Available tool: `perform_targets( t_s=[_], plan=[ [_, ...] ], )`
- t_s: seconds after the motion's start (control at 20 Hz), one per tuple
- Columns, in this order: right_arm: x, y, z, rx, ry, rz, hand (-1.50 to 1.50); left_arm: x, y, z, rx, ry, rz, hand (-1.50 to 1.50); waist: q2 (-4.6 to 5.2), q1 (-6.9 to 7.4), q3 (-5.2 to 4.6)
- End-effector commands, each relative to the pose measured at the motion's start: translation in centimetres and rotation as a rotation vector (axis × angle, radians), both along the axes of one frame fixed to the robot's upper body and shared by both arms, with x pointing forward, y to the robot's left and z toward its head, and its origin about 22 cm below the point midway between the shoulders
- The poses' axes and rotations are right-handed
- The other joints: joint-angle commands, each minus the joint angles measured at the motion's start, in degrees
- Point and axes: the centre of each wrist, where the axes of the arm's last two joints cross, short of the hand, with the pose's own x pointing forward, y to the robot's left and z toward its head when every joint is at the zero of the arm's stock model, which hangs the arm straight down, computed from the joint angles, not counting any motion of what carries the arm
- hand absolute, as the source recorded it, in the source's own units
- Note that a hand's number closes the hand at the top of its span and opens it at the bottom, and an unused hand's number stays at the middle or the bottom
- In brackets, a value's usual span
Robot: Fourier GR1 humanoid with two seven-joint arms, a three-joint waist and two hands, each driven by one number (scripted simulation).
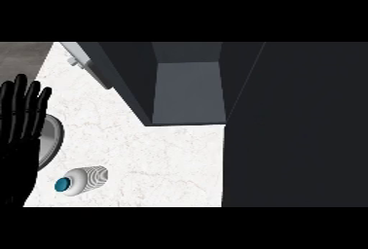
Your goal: Pick up the bottled water, place it into the cabinet and close the cabinet
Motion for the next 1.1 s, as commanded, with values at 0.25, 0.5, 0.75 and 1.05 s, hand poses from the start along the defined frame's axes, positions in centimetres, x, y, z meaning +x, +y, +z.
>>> perform_targets(
  t_s=[0.25,0.5,0.75,1.05],
  plan=[
    [-4.3,-2.1,-1.5,-0.092,0.143,-0.045,-1.5,-7.8,2.6,0.0,-0.04,-0.109,0.119,-1.5,-2.05,1.99,-1.02],
    [-7.8,-0.5,-1.1,0.04,0.246,0.16,-1.5,-11.0,1.7,-1.2,-0.344,0.087,0.095,-1.5,-2.3,1.78,-1.02],
    [-10.7,-0.8,1.2,0.035,0.24,0.152,-1.5,-14.9,0.8,-1.7,-0.365,0.108,0.083,-1.5,-2.15,2.01,-1.0],
    [-12.2,-0.7,0.9,0.028,0.24,0.169,-1.5,-17.0,2.7,-3.1,-0.327,0.098,0.101,-1.5,-2.07,1.61,-0.98]
  ],
)
